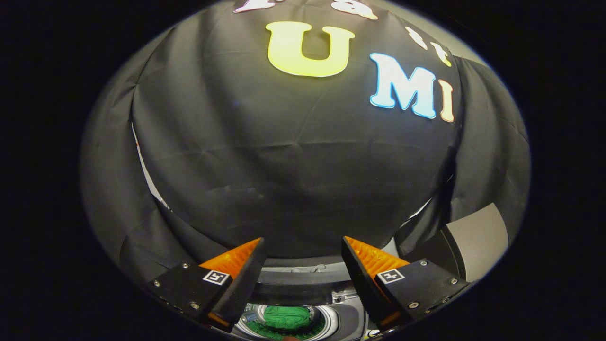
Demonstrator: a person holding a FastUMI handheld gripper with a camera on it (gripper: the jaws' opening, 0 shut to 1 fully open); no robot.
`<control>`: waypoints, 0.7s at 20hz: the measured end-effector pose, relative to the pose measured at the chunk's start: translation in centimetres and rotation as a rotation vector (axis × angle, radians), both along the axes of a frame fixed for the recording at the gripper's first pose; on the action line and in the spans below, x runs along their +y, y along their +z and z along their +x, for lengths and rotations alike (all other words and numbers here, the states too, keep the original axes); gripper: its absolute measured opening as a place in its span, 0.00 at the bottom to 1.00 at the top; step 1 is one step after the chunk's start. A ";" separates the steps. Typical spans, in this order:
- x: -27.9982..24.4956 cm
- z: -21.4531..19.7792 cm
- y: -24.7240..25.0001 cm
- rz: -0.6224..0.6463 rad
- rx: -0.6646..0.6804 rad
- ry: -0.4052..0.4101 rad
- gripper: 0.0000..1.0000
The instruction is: Put the clothes into the washing machine and then close the washing machine lid.
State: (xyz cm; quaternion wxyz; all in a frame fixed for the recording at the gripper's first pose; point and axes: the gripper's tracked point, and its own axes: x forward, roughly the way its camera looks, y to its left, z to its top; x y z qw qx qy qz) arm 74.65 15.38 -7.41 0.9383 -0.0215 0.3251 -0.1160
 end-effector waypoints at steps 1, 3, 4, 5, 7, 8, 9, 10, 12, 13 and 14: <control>0.2 0.2 -0.4 0.002 0.008 0.004 0.97; 0.6 0.5 -0.7 0.019 0.010 0.010 0.98; 0.6 0.5 -0.9 0.031 0.017 0.008 0.97; 0.7 0.4 -1.3 0.049 0.022 0.005 0.98; 0.9 0.7 -1.5 0.087 -0.001 0.011 0.98; 1.1 0.9 -1.4 0.095 -0.001 0.016 0.98; 1.1 0.7 -1.4 0.098 -0.006 0.025 0.98; 1.2 0.6 -1.4 0.102 -0.004 0.026 0.98; 1.1 0.2 -1.6 0.102 0.003 0.026 0.98; 1.2 0.1 -1.7 0.103 0.013 0.023 0.98; 1.2 0.0 -1.8 0.102 0.019 0.022 0.98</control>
